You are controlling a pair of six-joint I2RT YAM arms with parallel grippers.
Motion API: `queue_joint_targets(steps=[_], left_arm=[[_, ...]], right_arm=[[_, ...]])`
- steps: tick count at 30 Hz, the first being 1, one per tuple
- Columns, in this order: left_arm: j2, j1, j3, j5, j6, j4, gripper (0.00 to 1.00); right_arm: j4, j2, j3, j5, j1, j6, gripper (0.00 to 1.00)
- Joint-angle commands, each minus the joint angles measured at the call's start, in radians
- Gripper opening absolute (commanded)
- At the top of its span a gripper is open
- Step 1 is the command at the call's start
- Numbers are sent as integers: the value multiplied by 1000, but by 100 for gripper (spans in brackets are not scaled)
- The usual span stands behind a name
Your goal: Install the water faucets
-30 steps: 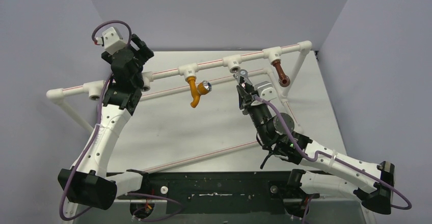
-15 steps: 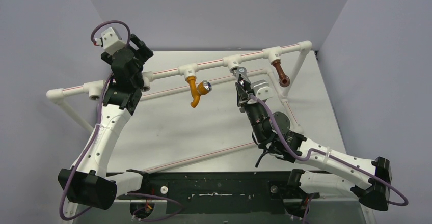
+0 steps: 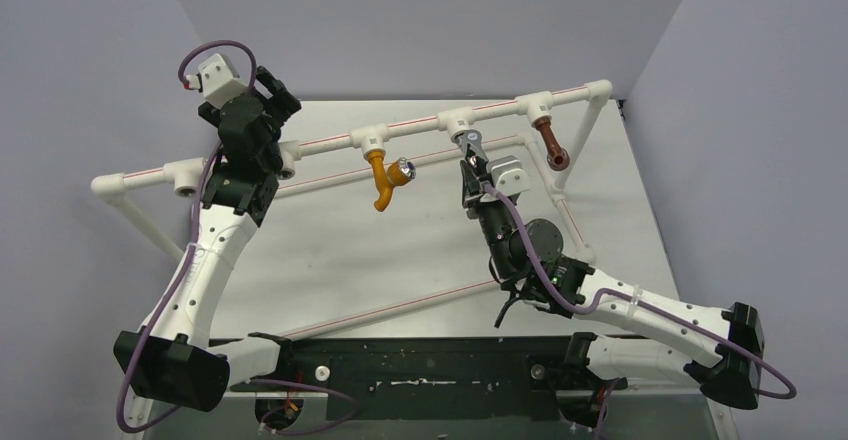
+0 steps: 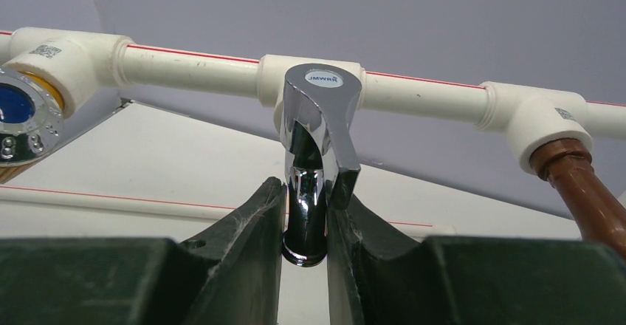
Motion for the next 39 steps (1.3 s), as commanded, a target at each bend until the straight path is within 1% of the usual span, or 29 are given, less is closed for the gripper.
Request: queue_joint_targets(steps=[1, 19, 27, 30, 39], left_arm=[[66, -22, -96, 10, -13, -291, 76], [63, -27, -96, 11, -9, -294, 76], [63, -29, -95, 14, -8, -294, 76], [63, -30, -96, 14, -8, -293, 76], [57, -34, -98, 19, -9, -291, 76]], right_arm=[[102, 5, 57, 14, 11, -19, 0], [159, 44, 53, 42, 19, -78, 0], [145, 70, 64, 28, 20, -72, 0], [149, 69, 62, 22, 11, -31, 0], [114, 63, 55, 2, -47, 178, 0]])
